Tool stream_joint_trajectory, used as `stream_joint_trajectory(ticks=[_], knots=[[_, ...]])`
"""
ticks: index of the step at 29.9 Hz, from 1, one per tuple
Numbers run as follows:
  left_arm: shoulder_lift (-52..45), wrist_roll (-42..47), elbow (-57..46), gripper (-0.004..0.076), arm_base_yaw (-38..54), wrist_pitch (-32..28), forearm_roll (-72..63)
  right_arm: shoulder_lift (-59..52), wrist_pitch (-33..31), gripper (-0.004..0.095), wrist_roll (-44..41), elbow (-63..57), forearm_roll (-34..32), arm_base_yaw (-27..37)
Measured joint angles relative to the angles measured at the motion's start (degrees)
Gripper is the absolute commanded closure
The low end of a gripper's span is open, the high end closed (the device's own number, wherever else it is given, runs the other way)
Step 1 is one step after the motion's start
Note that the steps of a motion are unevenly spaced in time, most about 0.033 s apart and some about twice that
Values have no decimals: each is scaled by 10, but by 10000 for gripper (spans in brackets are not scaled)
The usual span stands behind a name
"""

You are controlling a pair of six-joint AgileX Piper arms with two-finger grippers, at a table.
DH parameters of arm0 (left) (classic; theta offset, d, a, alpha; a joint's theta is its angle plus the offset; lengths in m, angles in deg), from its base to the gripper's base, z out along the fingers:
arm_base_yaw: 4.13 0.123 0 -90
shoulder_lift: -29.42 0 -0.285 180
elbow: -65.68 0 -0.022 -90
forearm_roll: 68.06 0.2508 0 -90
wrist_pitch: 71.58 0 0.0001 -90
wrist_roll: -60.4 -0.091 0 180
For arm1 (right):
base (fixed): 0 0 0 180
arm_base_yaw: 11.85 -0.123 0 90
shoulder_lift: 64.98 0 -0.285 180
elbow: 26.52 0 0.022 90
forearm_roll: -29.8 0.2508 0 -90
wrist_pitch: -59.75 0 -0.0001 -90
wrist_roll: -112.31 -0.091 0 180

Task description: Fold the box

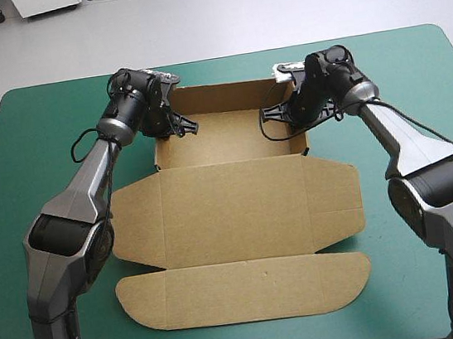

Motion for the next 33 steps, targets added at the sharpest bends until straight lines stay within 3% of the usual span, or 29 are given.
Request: stream_joint_trajectory(ticks=[12,27,33], knots=[[29,-2,-26,734,6,-26,-26,16,-18,913,-13,0,-40,-15],[25,-9,-36,734,10,-37,-39,18,-20,910,-17,0,-40,-16],[25,-9,-36,722,10,-35,-38,18,-22,785,-16,1,-40,-16]])
